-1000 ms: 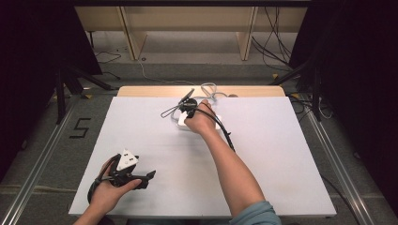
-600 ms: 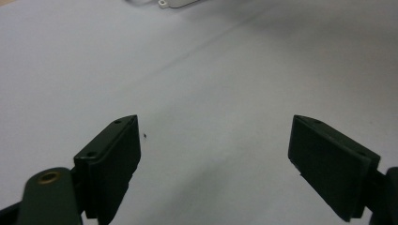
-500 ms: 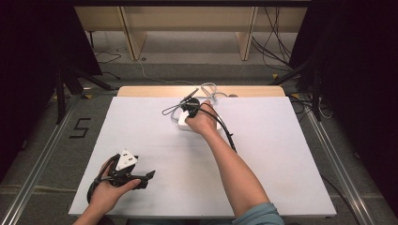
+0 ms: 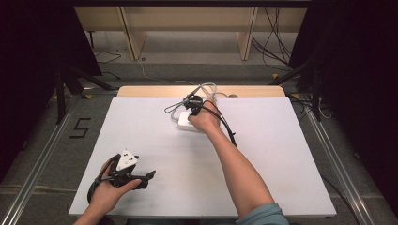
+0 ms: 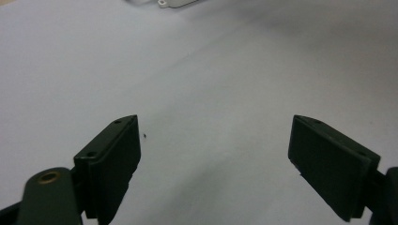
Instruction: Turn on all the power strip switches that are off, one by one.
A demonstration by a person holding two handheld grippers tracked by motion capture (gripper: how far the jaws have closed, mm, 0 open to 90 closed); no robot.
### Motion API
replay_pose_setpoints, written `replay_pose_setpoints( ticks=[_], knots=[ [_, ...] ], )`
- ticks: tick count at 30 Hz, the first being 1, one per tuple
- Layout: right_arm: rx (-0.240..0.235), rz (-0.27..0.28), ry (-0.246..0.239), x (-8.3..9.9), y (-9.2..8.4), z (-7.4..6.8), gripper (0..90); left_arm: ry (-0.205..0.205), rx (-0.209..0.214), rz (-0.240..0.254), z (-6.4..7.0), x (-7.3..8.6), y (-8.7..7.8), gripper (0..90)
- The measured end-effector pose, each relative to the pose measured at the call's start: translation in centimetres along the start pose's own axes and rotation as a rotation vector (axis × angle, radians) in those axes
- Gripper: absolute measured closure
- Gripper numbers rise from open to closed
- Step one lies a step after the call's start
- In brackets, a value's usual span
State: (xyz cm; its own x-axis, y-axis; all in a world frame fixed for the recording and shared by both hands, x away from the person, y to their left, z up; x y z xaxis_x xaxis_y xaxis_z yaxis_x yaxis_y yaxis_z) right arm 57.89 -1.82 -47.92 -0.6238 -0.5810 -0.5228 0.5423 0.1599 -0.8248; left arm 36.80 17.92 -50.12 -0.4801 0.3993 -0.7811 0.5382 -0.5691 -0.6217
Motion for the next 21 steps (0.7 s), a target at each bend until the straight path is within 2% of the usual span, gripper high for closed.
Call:
replay_pose_setpoints(
  ticks=[21],
  knots=[
    [0.011,-0.024,0.002,0.39,-0.63,1.04,90.0,0.000,0.000,-0.001,0.03,-0.01,0.02,17.2]
  ],
)
Point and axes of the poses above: each handheld gripper's, and its own axes: y roughly forward along the jaws, x roughly out of its underside, z roughly to its right, the point moved 6 cm from there along y, roughly forward along the jaws, and after that the axes turned 9 degrees about x, right-handed, at the moved point
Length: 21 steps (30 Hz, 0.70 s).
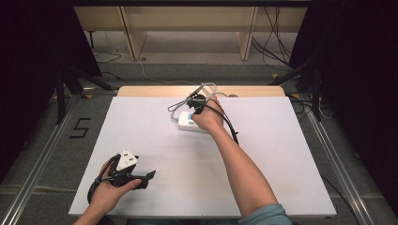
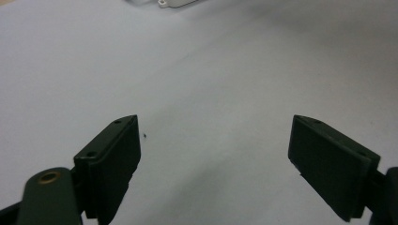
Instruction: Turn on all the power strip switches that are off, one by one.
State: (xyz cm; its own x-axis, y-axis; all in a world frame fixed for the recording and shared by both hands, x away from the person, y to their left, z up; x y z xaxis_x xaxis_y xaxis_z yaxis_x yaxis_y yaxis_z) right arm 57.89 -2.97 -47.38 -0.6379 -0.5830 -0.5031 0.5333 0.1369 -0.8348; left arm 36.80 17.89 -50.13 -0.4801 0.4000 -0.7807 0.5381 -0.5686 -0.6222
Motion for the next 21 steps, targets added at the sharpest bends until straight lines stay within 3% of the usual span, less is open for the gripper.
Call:
replay_pose_setpoints(
  ticks=[21],
  knots=[
    [0.016,-0.033,0.011,1.0,-0.5,1.4,90.0,-0.004,0.000,0.001,0.0,0.0,0.0,17.2]
  ],
)
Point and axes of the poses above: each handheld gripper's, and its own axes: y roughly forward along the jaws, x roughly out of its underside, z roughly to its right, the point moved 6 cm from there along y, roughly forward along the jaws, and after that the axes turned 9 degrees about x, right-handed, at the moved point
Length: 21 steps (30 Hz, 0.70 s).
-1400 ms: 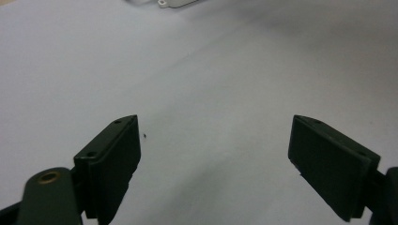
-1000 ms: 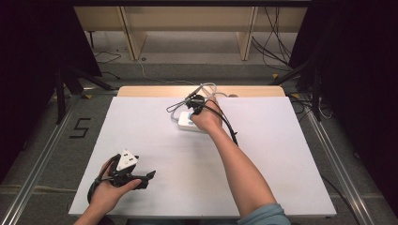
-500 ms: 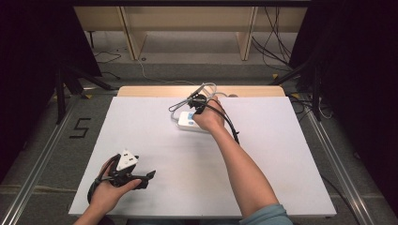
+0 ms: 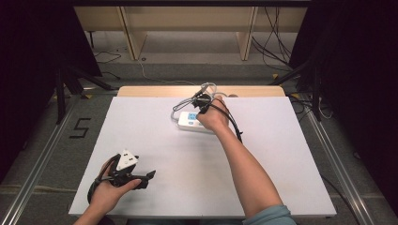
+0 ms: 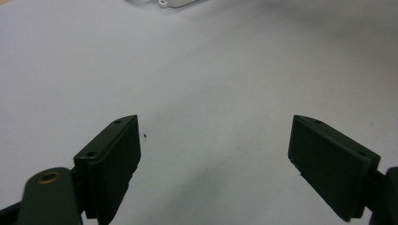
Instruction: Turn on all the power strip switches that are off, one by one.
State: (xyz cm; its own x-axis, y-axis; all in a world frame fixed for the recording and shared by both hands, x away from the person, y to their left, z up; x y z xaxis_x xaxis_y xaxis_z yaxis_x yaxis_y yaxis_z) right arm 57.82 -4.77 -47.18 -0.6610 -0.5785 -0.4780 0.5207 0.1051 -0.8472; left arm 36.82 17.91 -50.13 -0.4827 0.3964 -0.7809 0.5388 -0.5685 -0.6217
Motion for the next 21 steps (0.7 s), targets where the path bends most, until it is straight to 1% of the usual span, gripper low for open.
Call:
replay_pose_setpoints(
  ticks=[6,9,12,13,19,21],
  knots=[
    [0.004,-0.012,-0.003,0.2,-0.2,0.5,90.0,0.000,-0.001,-0.001,0.0,0.0,0.0,17.2],
    [0.004,-0.021,0.009,0.3,-0.2,0.6,90.0,-0.001,-0.002,0.000,0.0,0.0,0.0,17.3],
    [0.007,-0.027,0.005,0.5,-0.2,0.8,90.0,0.002,-0.002,-0.003,-0.1,0.0,-0.1,17.2],
    [0.007,-0.028,0.013,0.5,-0.2,0.8,90.0,0.001,-0.002,-0.003,-0.1,0.0,-0.1,17.2],
    [0.012,-0.039,0.011,0.9,-0.2,1.3,90.0,0.002,-0.003,-0.003,-0.1,0.0,-0.1,17.2],
    [0.012,-0.041,0.018,1.0,-0.2,1.4,90.0,0.003,-0.003,-0.003,-0.1,0.0,-0.1,17.3]
  ],
)
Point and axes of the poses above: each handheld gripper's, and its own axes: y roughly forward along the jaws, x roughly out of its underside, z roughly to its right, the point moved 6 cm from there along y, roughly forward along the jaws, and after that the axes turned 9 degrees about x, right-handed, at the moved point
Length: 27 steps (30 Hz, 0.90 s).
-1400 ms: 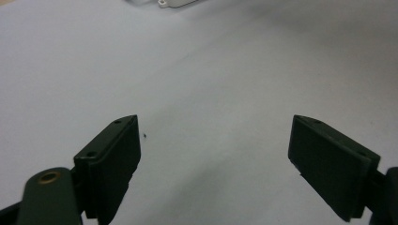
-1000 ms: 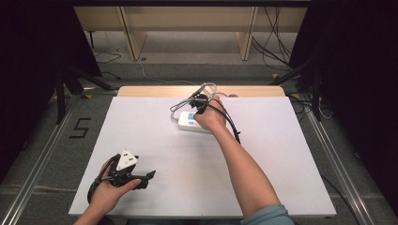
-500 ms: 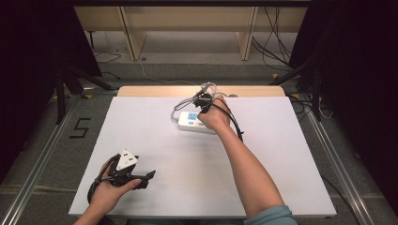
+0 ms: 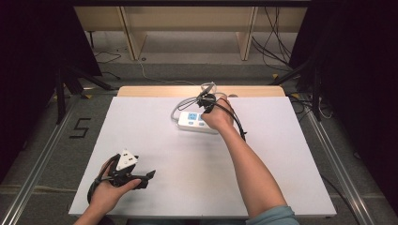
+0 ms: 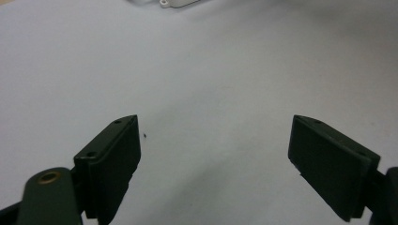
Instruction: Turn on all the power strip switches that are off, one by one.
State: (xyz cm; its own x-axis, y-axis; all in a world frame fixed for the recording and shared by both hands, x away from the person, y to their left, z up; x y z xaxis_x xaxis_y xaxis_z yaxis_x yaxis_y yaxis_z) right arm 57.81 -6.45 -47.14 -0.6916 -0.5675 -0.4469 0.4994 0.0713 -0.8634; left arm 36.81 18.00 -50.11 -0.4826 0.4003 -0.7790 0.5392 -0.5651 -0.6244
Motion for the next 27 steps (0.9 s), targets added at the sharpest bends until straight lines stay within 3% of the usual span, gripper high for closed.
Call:
replay_pose_setpoints(
  ticks=[27],
  knots=[
    [0.002,-0.054,0.021,1.1,0.1,1.0,90.0,-0.006,-0.002,0.006,0.0,0.0,0.0,17.3]
  ],
)
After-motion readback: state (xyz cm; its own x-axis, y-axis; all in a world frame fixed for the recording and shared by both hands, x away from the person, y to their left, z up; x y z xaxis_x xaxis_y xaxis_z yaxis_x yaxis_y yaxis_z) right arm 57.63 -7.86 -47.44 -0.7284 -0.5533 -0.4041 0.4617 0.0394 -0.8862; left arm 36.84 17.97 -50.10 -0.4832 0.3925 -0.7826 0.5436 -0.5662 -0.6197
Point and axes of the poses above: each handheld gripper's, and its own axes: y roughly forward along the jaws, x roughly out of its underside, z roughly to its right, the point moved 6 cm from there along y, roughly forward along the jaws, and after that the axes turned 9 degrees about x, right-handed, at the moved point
